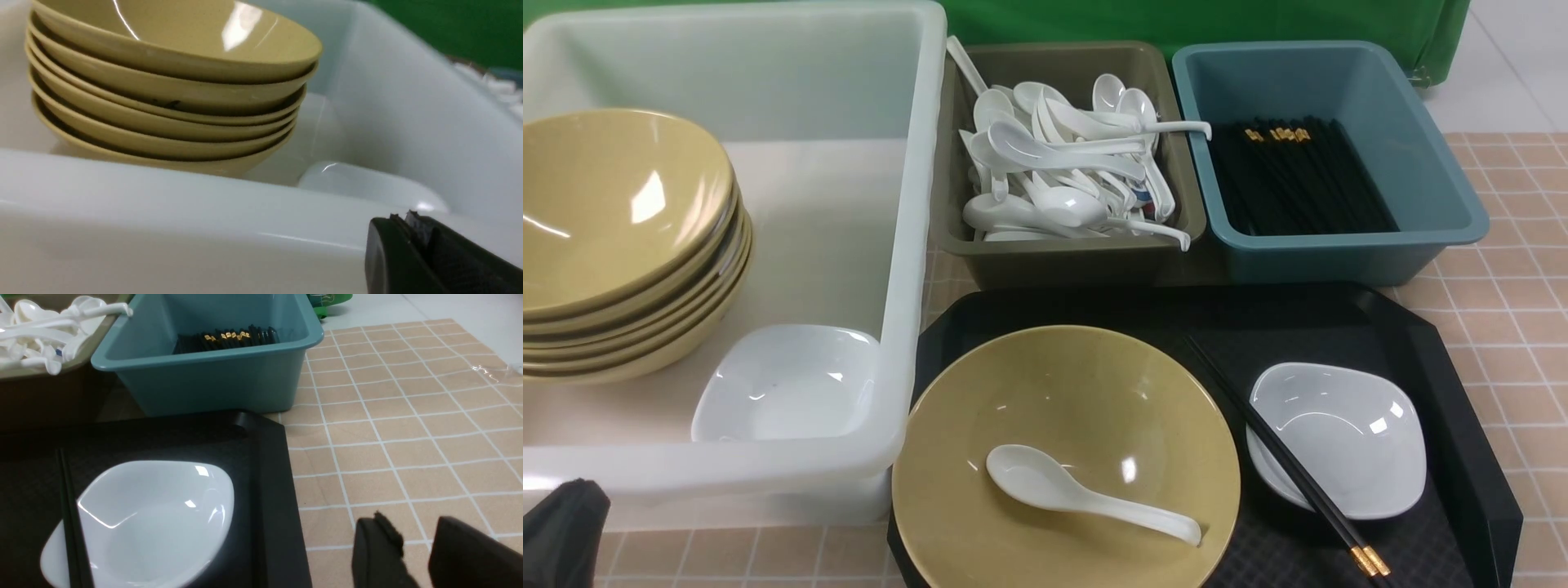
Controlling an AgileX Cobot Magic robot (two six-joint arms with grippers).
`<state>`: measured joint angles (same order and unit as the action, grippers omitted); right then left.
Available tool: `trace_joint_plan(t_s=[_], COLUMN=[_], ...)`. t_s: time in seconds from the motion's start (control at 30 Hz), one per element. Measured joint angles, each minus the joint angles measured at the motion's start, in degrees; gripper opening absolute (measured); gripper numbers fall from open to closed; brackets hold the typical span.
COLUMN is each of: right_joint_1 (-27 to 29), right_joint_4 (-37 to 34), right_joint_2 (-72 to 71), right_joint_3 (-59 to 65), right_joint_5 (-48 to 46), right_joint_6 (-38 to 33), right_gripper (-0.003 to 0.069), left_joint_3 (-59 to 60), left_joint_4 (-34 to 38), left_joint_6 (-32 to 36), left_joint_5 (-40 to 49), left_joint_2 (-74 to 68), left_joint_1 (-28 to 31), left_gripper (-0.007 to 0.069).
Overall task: On brown table put chopsticks spoon bowls plates into blue grey white boxes.
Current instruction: 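Move the grippers toward the tableware on the black tray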
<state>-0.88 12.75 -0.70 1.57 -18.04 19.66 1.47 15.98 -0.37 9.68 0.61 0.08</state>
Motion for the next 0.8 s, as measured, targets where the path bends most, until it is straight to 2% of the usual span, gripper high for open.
trace_joint_plan(t_s=[0.03,0.07,0.1,0.13,0.17,0.2,0.3,0.4,0.53,0.63,0.7,0.8], right_joint_1=[0.0,0.0,0.0,0.0,0.0,0.0,0.0,0.0,0.0,0.0,0.0,0.0], right_joint_4=[0.0,0.0,0.0,0.0,0.0,0.0,-0.3,-6.6,-11.2,-11.3,-11.3,-11.5], right_joint_2=[0.0,0.0,0.0,0.0,0.0,0.0,0.0,0.0,0.0,0.0,0.0,0.0], right_joint_3=[0.0,0.0,0.0,0.0,0.0,0.0,0.0,0.0,0.0,0.0,0.0,0.0], right_joint_5=[0.0,0.0,0.0,0.0,0.0,0.0,0.3,1.9,2.2,1.6,0.5,0.5], right_joint_6=[0.0,0.2,0.2,0.9,1.2,2.2,9.8,31.5,50.7,50.6,43.6,40.1], right_gripper=[0.0239,0.0239,0.0239,0.0239,0.0239,0.0239,0.0239,0.0239,0.0239,0.0239,0.0239,0.0239], left_joint_3=[0.0,0.0,0.0,0.0,0.0,0.0,0.0,0.0,0.0,0.0,0.0,-0.9], left_joint_4=[2.5,8.0,8.0,16.6,17.5,23.6,32.6,36.2,37.6,38.7,39.1,38.7], left_joint_6=[-1.3,-3.8,-4.2,-8.7,-8.7,-11.8,-14.6,-14.3,-14.2,-14.2,-13.5,-9.7], left_joint_5=[-0.8,-2.1,-2.4,-4.0,-4.0,-4.9,-5.5,-5.9,-6.3,-5.8,-3.6,-0.3], left_joint_2=[0.0,0.0,0.0,0.0,0.0,0.0,0.0,0.0,0.0,0.0,0.0,0.0], left_joint_1=[0.0,0.0,0.0,0.0,0.0,0.0,0.0,0.0,0.0,0.0,0.0,0.0], left_gripper=[0.0001,0.0001,0.0001,0.0001,0.0001,0.0001,0.0001,0.0001,0.0001,0.0001,0.0001,0.0001])
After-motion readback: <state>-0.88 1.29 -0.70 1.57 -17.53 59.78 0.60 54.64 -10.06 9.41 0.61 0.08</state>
